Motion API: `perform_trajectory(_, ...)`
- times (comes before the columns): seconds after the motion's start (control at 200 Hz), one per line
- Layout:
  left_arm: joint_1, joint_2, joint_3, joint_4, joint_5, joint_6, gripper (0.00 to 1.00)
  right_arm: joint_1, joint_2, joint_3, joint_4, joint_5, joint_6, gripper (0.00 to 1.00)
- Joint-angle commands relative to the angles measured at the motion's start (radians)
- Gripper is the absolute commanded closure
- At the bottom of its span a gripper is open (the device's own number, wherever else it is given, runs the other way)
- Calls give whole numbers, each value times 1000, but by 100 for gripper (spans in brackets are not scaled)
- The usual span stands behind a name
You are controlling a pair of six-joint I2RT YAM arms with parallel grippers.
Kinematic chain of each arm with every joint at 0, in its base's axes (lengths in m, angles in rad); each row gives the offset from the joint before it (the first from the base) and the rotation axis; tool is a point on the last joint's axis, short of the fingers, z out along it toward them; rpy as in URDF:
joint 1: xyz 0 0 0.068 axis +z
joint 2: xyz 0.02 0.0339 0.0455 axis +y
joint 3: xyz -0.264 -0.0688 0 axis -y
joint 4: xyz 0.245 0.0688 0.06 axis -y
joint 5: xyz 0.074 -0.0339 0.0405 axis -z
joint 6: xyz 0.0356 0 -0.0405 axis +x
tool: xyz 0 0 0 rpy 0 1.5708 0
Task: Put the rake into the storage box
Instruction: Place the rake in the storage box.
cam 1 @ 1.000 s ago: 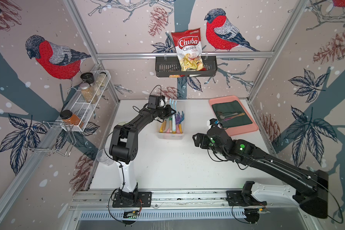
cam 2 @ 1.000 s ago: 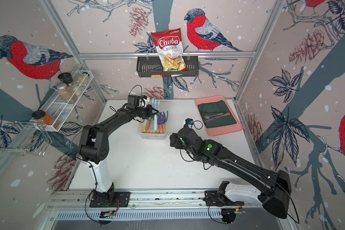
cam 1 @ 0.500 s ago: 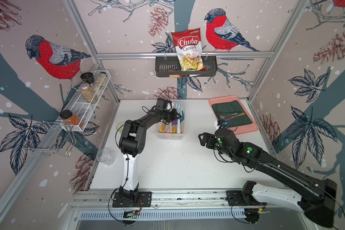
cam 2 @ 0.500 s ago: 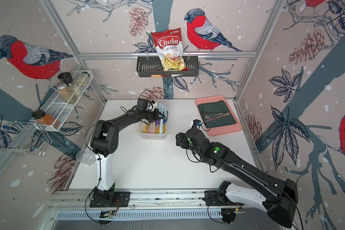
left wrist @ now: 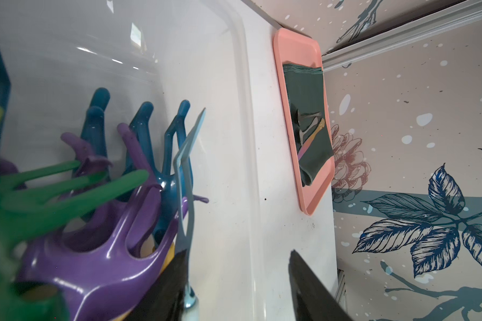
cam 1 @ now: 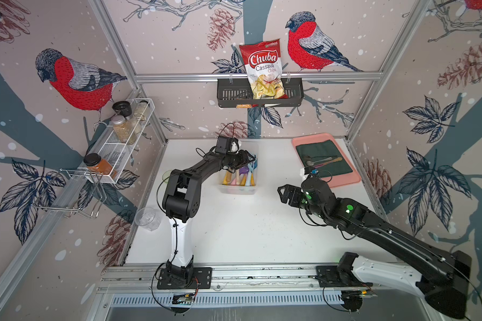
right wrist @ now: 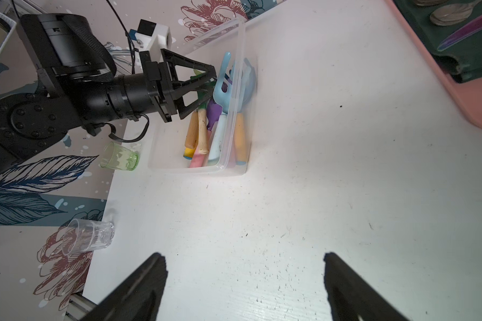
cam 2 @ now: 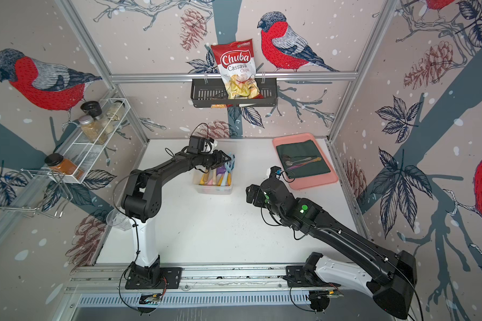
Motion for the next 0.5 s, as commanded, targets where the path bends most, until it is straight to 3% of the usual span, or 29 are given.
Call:
perform_trajectory(0.0, 4, -68, -28, -3, -43, 12, 38, -3, -10, -4, 3, 2, -16, 9)
perform_trajectory(0.13, 19, -173, -86, 8, -81, 13, 22, -22, -22, -9, -4, 6, -28, 8)
perform_trajectory(0.19, 33, -237, -126, 26, -107, 23, 4, -38, -30, -8, -12, 21, -37, 2)
perform_trajectory(0.335, 84, -382, -209, 12, -220, 90, 3, -97, -62, -16, -19, 74, -53, 0)
perform_trajectory(0.495, 177, -555, -406, 92, -390, 136, 3, -247, -92, -77, 0, 157, -91, 0)
